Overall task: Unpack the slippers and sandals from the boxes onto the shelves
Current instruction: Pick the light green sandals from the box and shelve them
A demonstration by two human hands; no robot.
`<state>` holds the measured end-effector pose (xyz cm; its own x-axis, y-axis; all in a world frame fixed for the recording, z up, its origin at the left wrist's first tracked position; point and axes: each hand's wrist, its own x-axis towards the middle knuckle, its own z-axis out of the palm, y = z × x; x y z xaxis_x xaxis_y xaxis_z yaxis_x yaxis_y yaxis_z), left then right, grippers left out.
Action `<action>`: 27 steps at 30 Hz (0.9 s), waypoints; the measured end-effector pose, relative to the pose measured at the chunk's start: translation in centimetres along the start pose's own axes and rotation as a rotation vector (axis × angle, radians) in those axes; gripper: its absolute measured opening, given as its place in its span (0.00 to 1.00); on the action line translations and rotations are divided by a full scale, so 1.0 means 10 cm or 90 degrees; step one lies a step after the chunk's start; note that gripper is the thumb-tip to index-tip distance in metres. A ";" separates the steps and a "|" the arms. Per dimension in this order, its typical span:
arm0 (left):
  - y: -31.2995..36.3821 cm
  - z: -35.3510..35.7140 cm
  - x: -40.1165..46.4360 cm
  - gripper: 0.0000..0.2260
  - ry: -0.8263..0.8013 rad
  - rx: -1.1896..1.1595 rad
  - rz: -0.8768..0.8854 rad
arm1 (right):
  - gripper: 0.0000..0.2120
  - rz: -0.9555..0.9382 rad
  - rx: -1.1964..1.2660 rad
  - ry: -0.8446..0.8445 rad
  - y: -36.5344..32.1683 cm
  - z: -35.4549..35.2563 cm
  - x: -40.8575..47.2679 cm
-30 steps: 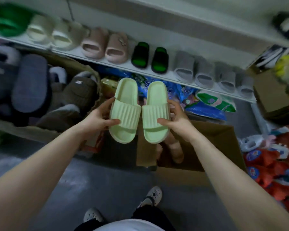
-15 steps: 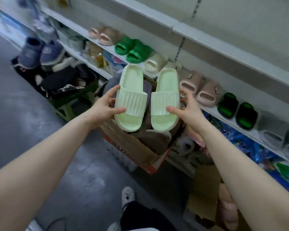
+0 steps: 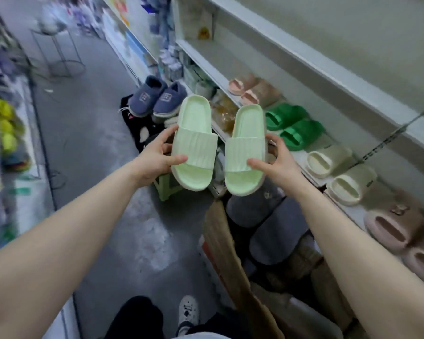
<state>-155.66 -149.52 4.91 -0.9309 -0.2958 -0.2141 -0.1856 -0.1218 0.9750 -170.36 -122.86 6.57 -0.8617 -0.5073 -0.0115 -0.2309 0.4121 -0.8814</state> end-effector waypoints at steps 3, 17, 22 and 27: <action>0.04 -0.38 0.30 0.37 0.017 -0.008 -0.003 | 0.38 -0.012 0.002 -0.031 -0.15 0.27 0.48; 0.36 -2.49 2.35 0.38 -0.027 0.012 -0.046 | 0.38 0.049 0.010 -0.033 -0.66 1.79 2.62; 0.48 -2.95 3.12 0.36 -0.069 0.037 -0.064 | 0.39 0.086 0.000 -0.002 -0.74 2.16 3.21; 0.55 -3.06 4.01 0.33 -0.121 0.031 -0.089 | 0.38 0.116 0.007 0.040 -0.63 2.21 3.86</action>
<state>-184.38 -191.09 -0.11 -0.9368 -0.0943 -0.3368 -0.3274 -0.1026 0.9393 -192.16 -161.75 1.24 -0.9152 -0.3773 -0.1418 -0.0646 0.4846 -0.8723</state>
